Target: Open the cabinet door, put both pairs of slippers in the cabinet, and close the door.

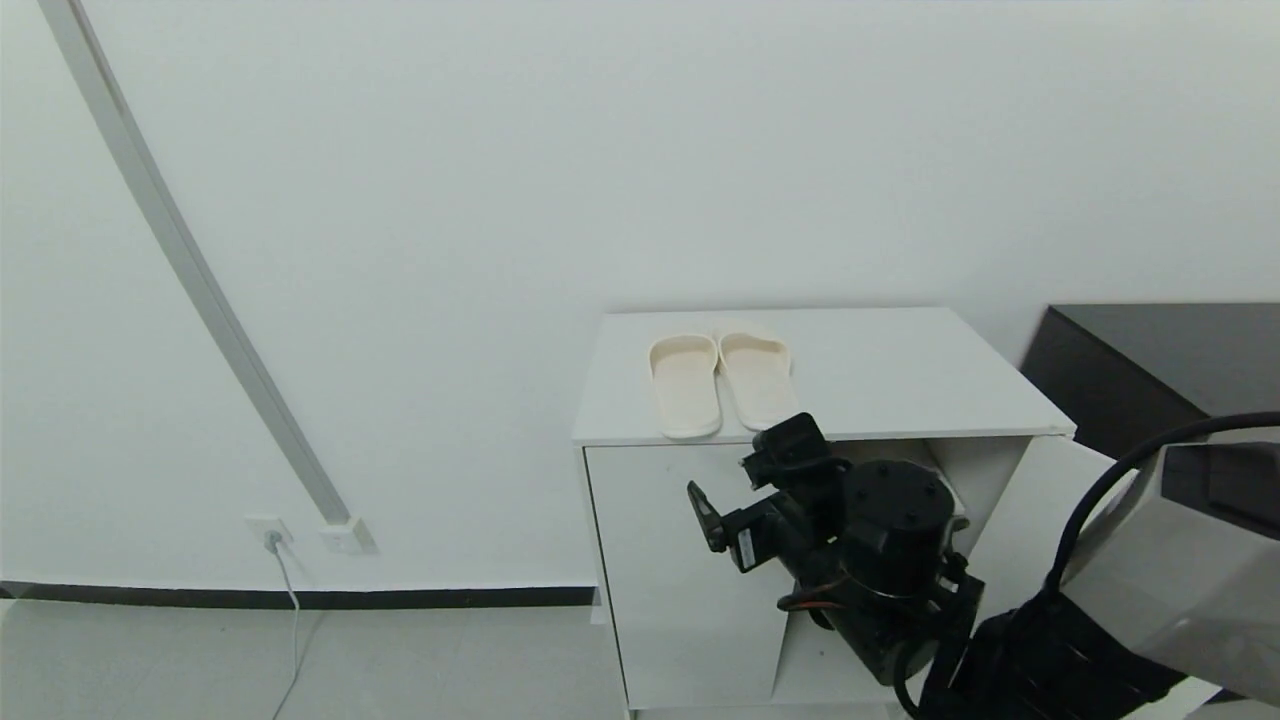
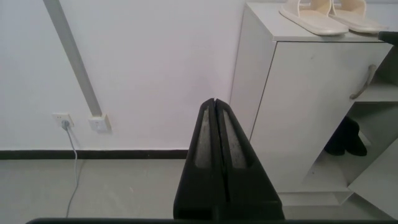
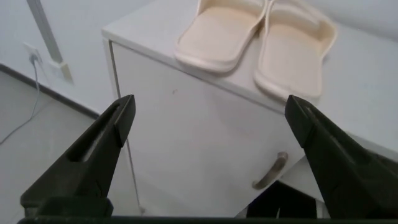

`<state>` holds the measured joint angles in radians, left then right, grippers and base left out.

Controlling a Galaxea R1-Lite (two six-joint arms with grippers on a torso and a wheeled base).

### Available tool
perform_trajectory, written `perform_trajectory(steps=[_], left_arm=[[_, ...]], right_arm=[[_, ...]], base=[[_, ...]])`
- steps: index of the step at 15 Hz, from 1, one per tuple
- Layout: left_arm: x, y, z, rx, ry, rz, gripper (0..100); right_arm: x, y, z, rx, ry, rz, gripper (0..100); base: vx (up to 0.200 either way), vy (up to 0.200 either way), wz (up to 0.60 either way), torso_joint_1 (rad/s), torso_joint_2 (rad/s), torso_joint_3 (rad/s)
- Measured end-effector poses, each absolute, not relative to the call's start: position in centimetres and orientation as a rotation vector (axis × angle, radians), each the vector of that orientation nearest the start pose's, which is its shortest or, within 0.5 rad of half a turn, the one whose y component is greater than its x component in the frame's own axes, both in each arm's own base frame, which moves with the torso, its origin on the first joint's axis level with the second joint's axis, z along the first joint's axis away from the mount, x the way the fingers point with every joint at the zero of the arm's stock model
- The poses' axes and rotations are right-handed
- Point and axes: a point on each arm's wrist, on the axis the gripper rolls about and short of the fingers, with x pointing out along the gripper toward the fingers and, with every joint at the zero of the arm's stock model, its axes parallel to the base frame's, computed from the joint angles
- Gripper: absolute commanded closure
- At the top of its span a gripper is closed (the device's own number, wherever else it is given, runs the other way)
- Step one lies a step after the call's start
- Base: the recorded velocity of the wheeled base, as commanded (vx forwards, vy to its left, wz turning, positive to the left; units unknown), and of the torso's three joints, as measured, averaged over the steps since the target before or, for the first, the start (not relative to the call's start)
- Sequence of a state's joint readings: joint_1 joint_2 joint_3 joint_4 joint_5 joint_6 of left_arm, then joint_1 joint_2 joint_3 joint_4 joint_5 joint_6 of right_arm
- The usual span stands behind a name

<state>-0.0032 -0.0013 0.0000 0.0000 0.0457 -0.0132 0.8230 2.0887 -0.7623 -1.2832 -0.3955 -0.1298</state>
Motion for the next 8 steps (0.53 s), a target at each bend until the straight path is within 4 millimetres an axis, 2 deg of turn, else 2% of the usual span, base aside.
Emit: perform_trajectory(steps=[2, 5, 6, 8], left_arm=[[-2.3, 0.1, 7.5, -0.014, -0.002, 0.043, 100], [-2.3, 0.1, 7.5, -0.013, -0.002, 0.043, 100], [-2.3, 0.1, 7.5, -0.012, -0.002, 0.042, 100], [-2.3, 0.1, 7.5, -0.013, -0.002, 0.043, 100]], right_arm=[[26.5, 26.8, 11.6, -0.137, 0.121, 0.402, 0], [27.8, 27.6, 15.2, -0.053, 0.237, 0.248, 0], [28.1, 27.7, 16.4, -0.009, 0.253, 0.18, 0], [28.3, 27.8, 17.9, 0.037, 0.227, 0.156, 0]], base=[[0.0, 0.0, 0.0, 0.0, 0.0, 0.0], [0.0, 0.0, 0.0, 0.0, 0.0, 0.0], [0.0, 0.0, 0.0, 0.0, 0.0, 0.0], [0.0, 0.0, 0.0, 0.0, 0.0, 0.0]])
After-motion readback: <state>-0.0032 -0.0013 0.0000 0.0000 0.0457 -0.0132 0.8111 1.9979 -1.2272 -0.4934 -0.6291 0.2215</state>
